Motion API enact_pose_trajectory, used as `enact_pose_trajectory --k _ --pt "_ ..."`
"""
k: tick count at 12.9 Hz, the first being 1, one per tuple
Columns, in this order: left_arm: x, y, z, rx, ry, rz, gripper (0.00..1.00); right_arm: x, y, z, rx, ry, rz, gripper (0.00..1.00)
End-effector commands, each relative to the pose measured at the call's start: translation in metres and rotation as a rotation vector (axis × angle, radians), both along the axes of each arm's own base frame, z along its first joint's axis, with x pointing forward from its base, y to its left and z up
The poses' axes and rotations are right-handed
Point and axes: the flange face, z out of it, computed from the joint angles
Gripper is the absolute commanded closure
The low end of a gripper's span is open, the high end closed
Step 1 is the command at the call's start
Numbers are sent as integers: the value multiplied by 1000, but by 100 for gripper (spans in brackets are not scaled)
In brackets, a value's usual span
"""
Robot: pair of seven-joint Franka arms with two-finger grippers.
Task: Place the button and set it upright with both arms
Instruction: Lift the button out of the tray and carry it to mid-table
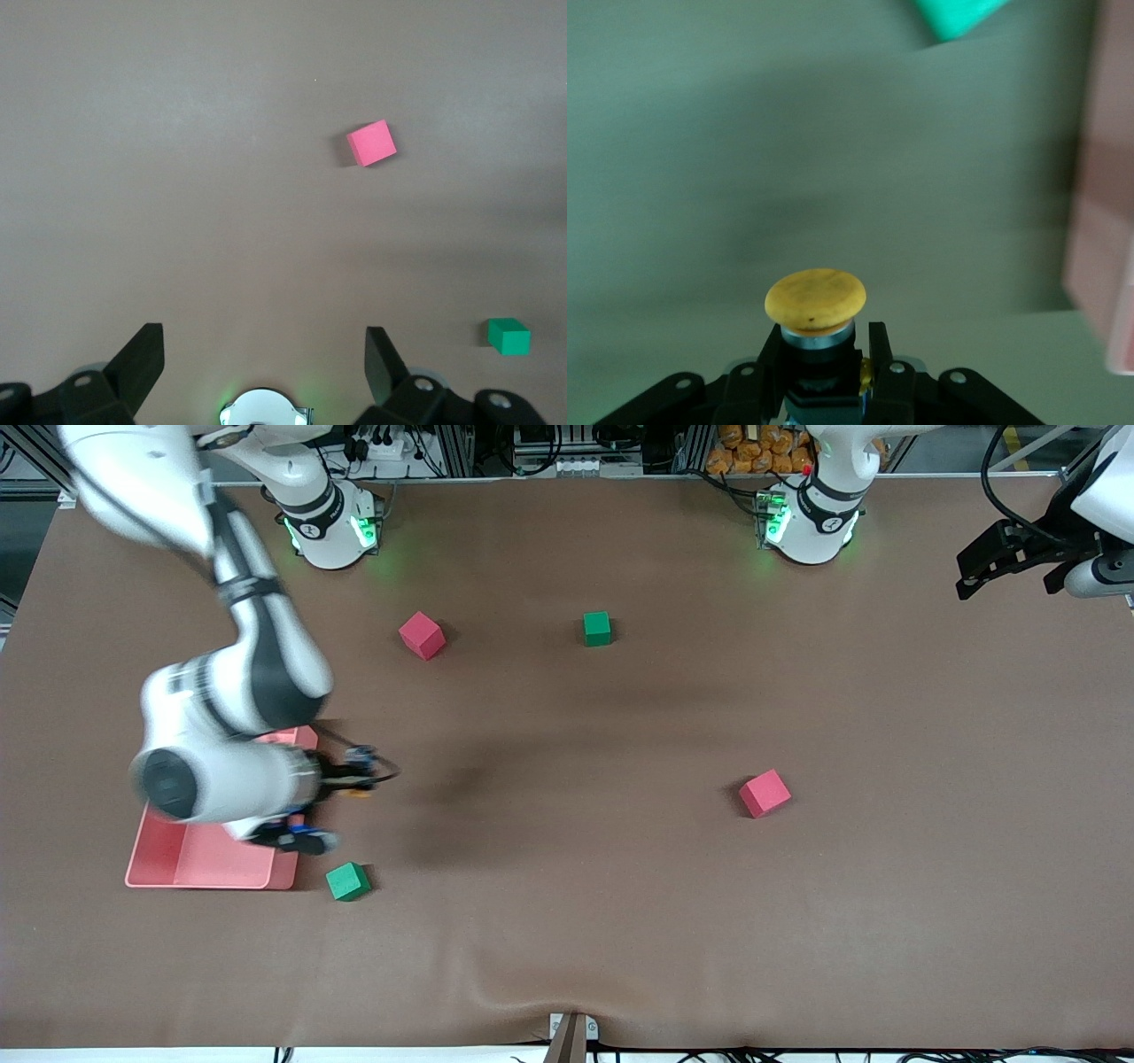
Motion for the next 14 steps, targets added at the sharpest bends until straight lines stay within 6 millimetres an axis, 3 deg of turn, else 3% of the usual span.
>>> enact_pose_trajectory --k 1,4,7,11,14 --pt "-3 0 6 -2 -9 -13 0 -11 78 -14 14 -53 8 100" --pt "0 -3 2 -5 -6 -18 0 -44 179 -53 40 -142 12 100" --pt "2 -6 -3 -12 7 -23 0 -87 259 -116 61 -190 30 100" --pt "1 -24 -17 -38 40 -57 0 -116 318 -160 69 -190 43 100" --pt "-3 -31 -19 -39 57 -71 0 -131 337 -171 72 -192 69 100"
